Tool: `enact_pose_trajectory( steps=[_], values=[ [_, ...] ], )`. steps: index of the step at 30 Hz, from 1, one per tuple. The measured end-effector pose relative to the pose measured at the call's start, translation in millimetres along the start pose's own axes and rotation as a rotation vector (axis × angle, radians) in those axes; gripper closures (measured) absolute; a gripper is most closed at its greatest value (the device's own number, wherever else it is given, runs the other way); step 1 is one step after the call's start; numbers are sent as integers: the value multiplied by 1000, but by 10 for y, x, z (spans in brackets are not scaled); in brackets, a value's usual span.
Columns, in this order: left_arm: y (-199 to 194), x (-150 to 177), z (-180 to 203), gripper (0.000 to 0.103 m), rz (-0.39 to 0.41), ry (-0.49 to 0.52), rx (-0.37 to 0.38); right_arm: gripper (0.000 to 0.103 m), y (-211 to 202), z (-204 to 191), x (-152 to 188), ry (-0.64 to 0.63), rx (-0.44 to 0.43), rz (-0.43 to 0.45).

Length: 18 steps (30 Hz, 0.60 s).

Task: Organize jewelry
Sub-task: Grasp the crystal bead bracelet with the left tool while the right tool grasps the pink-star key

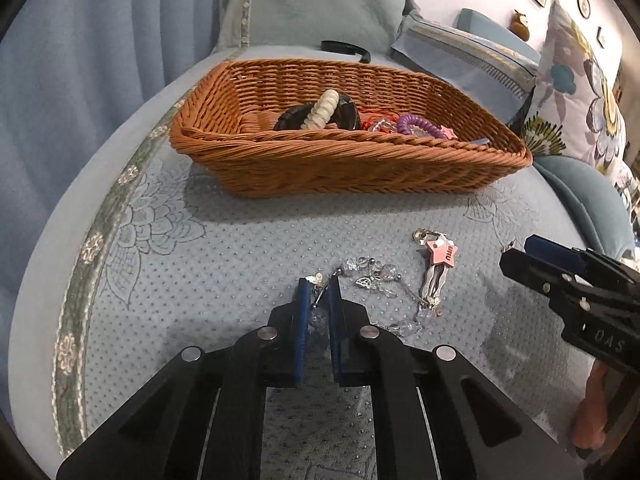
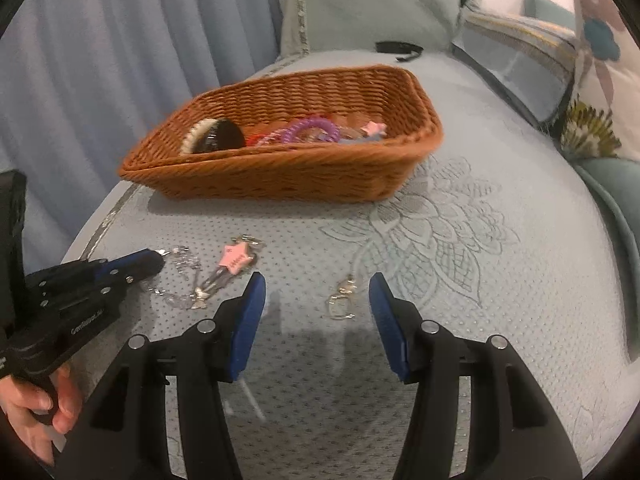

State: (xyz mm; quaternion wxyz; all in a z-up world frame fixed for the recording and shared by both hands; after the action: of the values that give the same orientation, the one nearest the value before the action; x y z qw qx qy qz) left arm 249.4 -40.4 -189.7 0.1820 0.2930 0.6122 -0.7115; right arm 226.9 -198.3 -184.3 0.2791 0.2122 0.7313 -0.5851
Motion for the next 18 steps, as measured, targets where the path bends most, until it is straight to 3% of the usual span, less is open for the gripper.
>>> enact_pose_trajectory(
  steps=[7, 12, 16, 18],
  values=[
    [-31, 16, -73, 96, -5, -18, -6, 53, 10, -16, 10, 14, -1, -7],
    [-90, 6, -270, 96, -17, -70, -15, 53, 23, -201, -28, 50, -105, -4],
    [-120, 9, -473, 96, -29, -110, -1, 62, 200, -423, -30, 81, -143, -51],
    [-121, 3, -505, 96, -30, -122, 13, 62, 301, -535, -17, 78, -105, -75]
  ],
)
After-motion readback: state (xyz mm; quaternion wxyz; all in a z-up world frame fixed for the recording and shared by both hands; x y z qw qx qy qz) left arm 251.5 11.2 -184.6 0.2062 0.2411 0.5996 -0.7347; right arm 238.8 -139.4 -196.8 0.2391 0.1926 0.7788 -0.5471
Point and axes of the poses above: each gripper's, at about its wrist camera, not at the fingertips, and y roughly the way its jaws point, z to its right, x to its underside, the point moved 4 cm from there along y, roughly the way its jaws point, and after that the axes turned 2 degrees about -x, right-handed, at the moved point
